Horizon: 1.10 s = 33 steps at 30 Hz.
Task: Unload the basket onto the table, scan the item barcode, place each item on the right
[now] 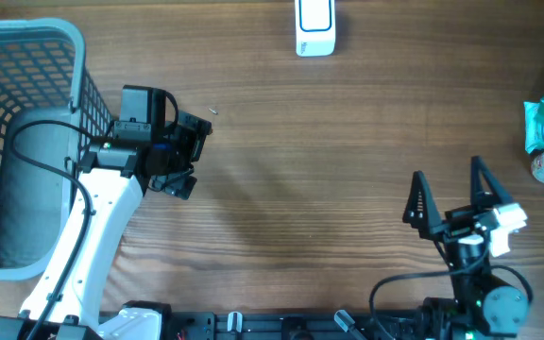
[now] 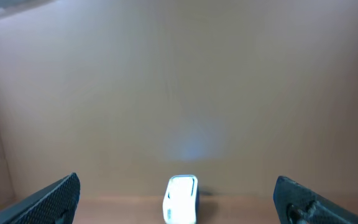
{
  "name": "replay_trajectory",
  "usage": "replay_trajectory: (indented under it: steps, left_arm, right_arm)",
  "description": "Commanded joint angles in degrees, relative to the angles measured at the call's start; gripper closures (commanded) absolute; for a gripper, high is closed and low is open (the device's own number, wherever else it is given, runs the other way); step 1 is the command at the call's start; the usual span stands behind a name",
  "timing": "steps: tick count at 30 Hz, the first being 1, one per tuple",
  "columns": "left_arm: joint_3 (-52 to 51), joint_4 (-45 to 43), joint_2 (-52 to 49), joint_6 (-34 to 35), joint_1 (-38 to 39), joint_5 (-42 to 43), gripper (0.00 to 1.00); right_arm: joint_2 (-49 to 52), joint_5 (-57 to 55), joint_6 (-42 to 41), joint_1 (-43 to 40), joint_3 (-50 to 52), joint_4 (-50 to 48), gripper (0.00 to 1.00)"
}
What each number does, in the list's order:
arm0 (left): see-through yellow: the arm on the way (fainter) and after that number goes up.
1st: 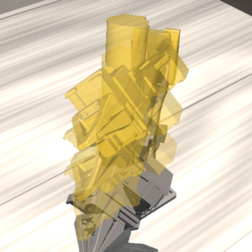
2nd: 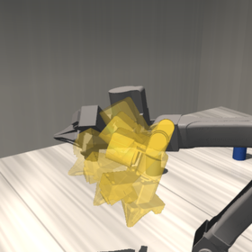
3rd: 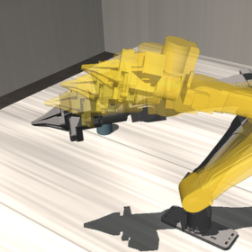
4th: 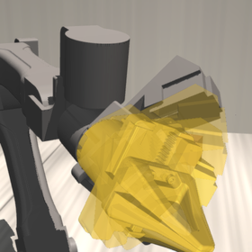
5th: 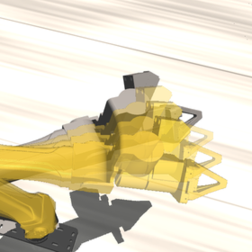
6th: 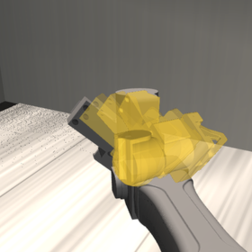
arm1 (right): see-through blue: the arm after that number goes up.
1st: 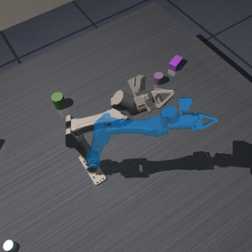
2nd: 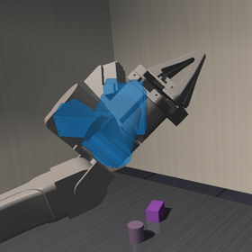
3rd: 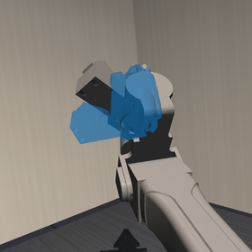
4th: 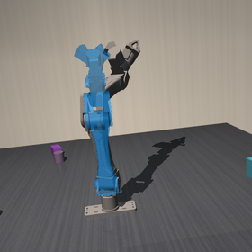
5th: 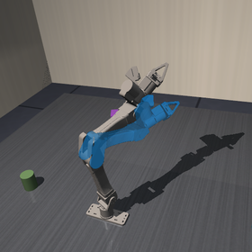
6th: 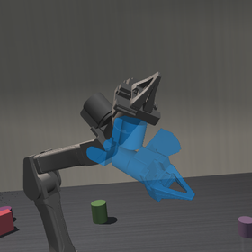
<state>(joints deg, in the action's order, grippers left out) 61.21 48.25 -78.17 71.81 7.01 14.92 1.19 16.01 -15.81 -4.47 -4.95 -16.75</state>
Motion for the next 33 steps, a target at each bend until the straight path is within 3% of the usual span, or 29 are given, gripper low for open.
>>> replay_trajectory:
  steps: [1, 8, 14, 33]
  left_arm:
    - [-0.24, 0.04, 0.74, -0.90, 0.00, 0.24, 0.00]
    - [-0.24, 0.04, 0.70, -0.90, 0.00, 0.24, 0.00]
    - [-0.24, 0.04, 0.70, -0.92, 0.00, 0.24, 0.00]
    - [-0.24, 0.04, 0.70, -0.92, 0.00, 0.24, 0.00]
  right_arm:
    - [-1.01, -3.65, -1.33, 0.44, 2.36, -0.81, 0.00]
    - [-1.05, -6.16, -1.09, 0.57, 4.70, 3.96, 0.00]
    - [-1.05, -6.12, -1.25, 0.98, 4.70, 16.31, 0.00]
    - [-0.98, -5.75, -1.29, 3.50, 4.66, 16.00, 0.00]
